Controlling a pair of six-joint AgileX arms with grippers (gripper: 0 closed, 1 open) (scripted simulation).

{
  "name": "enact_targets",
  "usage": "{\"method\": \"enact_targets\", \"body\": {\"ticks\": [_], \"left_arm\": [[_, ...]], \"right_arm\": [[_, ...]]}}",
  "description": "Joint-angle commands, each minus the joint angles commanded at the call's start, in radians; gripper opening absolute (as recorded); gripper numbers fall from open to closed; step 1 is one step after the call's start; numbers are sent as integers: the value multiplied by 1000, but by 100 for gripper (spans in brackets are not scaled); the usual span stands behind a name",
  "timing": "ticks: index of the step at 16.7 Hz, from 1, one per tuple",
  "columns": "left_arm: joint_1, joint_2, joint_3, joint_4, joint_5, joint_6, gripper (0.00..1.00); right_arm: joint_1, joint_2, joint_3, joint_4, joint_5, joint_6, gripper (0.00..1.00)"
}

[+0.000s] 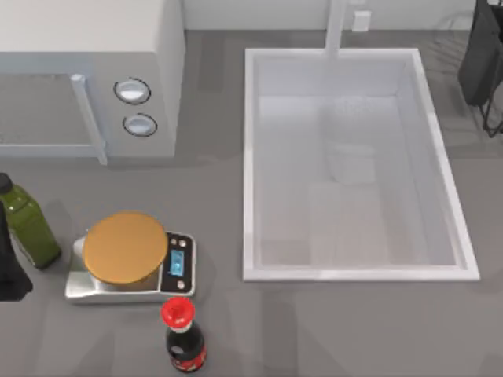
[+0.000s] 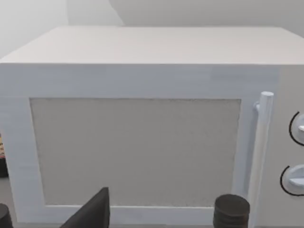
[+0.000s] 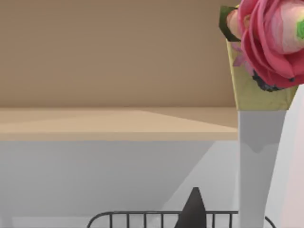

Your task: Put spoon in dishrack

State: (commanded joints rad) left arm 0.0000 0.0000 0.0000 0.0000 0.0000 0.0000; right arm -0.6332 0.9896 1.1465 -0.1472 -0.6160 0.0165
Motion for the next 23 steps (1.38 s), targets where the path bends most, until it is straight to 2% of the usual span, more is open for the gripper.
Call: {"method": "enact_targets", "body": {"ticks": [6, 9, 17, 20, 23], "left_arm": [[0, 0, 0, 0, 0, 0, 100], [0, 0, 0, 0, 0, 0, 100], [0, 0, 0, 0, 0, 0, 100], [0, 0, 0, 0, 0, 0, 100], [0, 0, 0, 0, 0, 0, 100]], "right_arm": [[25, 71, 2, 65, 24, 2, 0], [72, 220, -14, 225, 76, 2, 0], [264, 693, -125, 833, 275, -2, 0], [315, 789, -159, 947, 327, -1, 0], [326, 807, -168, 970, 339, 0, 0]]}}
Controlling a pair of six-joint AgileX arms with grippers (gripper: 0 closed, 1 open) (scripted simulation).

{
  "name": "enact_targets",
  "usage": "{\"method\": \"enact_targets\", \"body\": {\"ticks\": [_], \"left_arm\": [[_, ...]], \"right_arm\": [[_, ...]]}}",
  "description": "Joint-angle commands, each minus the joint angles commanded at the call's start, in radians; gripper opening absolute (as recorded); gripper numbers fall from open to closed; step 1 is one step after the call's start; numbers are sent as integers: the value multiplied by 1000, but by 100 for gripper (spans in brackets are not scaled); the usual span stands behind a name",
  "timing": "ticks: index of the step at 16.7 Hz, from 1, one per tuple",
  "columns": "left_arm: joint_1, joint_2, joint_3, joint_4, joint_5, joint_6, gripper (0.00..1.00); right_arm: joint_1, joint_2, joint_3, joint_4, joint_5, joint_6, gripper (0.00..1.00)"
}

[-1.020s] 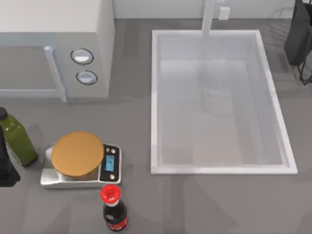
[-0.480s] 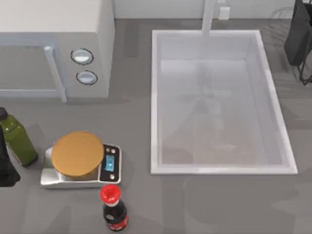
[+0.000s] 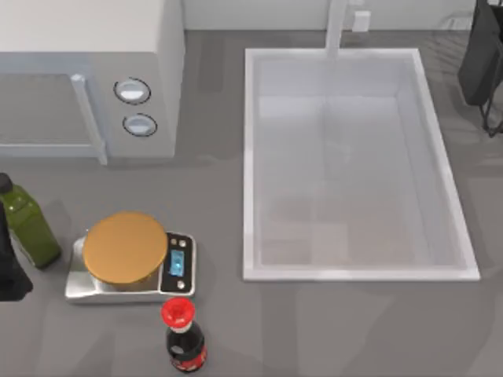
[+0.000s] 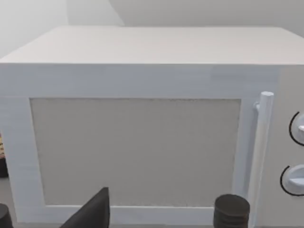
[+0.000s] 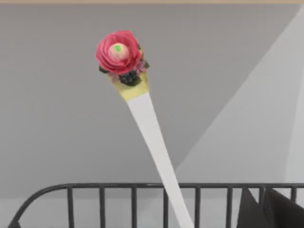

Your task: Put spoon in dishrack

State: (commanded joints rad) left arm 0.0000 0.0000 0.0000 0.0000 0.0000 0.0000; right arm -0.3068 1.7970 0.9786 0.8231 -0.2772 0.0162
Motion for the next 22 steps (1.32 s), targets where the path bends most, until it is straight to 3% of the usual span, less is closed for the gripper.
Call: {"method": "enact_targets", "body": {"ticks": [3, 16, 22], "left_arm": [[0, 0, 0, 0, 0, 0, 100], [0, 0, 0, 0, 0, 0, 100], [0, 0, 0, 0, 0, 0, 100]], "right_arm": [[0, 0, 0, 0, 0, 0, 0], [0, 0, 0, 0, 0, 0, 98], [0, 0, 0, 0, 0, 0, 100]]}}
